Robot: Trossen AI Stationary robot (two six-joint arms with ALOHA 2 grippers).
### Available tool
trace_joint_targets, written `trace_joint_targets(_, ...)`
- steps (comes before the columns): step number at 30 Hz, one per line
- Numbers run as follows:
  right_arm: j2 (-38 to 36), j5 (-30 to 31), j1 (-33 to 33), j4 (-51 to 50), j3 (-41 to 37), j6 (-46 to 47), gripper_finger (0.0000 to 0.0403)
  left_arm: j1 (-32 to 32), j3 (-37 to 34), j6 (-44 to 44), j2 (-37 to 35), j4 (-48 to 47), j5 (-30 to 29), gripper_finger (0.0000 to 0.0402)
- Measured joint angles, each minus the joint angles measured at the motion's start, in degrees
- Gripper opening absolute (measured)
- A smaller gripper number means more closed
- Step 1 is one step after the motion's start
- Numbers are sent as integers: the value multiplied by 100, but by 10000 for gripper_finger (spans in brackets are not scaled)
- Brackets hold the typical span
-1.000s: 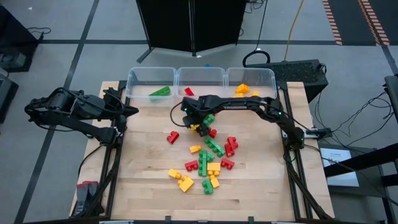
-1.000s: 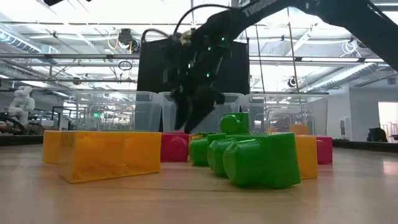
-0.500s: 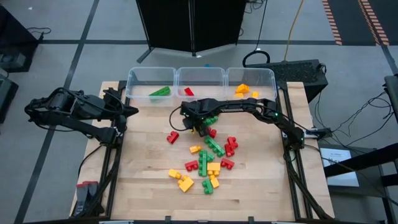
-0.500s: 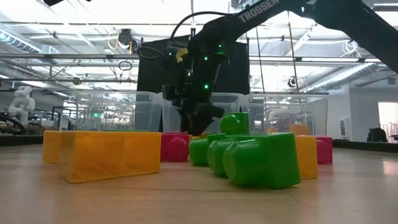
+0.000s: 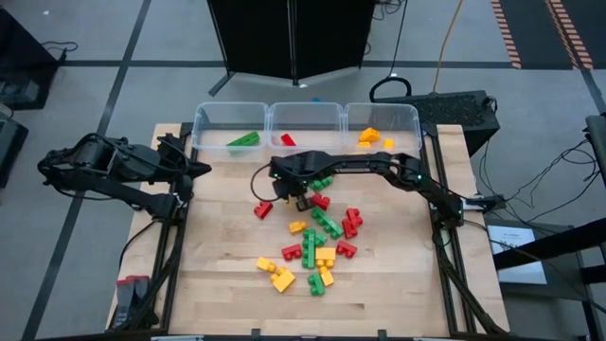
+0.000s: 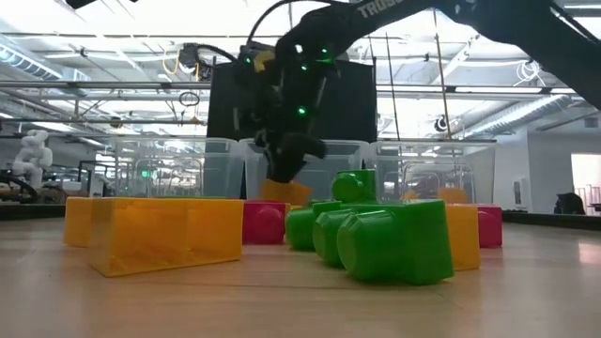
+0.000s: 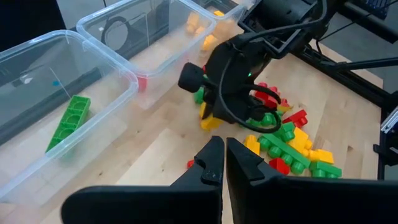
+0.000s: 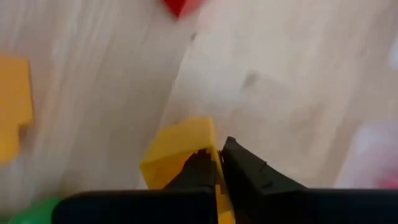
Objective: Sort blocks
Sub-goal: Put the yellow game piece with 2 studs into the right transparent bin
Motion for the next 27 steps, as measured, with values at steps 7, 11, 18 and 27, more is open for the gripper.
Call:
trace_joint_targets(7, -35, 48, -5, -817, 1597, 62, 6, 0, 0, 0, -2, 1, 31, 0)
trace_joint_targets(11, -440, 128, -153, -1246, 1976, 79, 6, -2, 0, 2, -2, 0, 41, 0)
trace_joint_targets(18, -1873, 274, -968, -2399, 1619, 776, 6, 0, 0, 40, -2, 2, 39, 0)
trace_joint_targets(27, -2548, 447, -2251, -3319, 1616, 1064, 6, -2, 0, 4, -2, 63, 31, 0)
